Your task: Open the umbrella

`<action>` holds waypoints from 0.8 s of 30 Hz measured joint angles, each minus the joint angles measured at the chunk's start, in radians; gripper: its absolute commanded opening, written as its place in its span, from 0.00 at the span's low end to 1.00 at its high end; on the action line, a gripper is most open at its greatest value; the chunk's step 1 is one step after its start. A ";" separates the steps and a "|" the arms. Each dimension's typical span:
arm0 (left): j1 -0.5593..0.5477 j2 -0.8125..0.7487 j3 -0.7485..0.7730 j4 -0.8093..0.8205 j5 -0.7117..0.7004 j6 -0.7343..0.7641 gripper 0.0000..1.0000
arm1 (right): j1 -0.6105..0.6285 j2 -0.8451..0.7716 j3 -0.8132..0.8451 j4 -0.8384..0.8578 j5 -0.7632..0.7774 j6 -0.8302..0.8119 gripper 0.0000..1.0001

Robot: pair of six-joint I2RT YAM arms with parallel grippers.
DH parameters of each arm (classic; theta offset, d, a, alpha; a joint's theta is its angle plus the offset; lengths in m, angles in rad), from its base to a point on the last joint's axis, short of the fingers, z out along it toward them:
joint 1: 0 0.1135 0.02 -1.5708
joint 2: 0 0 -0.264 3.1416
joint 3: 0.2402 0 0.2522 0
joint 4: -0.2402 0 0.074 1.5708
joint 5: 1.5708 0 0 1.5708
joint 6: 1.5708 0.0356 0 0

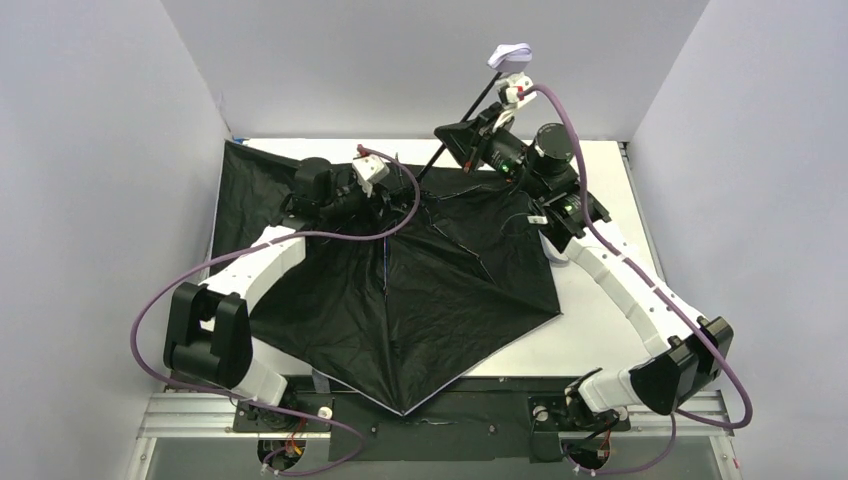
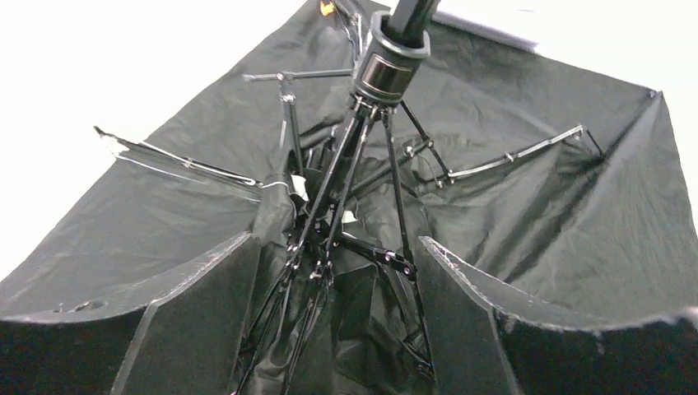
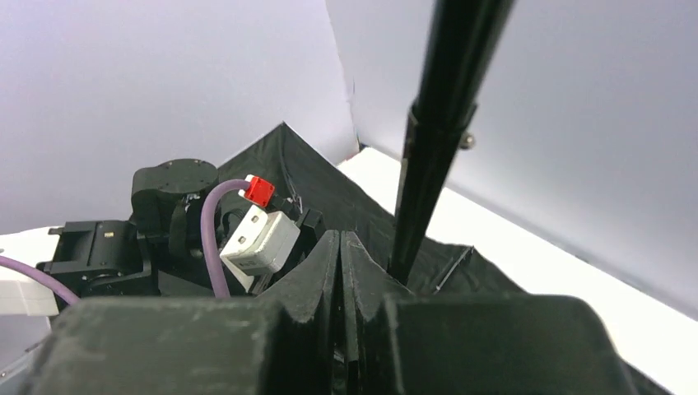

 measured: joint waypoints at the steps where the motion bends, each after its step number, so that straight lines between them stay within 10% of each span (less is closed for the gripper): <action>1: -0.001 -0.010 -0.002 0.015 0.000 -0.013 0.67 | 0.002 -0.005 0.000 0.011 0.000 -0.002 0.00; 24: -0.221 0.022 0.147 0.366 0.010 -0.109 0.79 | 0.006 -0.066 0.000 0.097 0.014 -0.036 0.00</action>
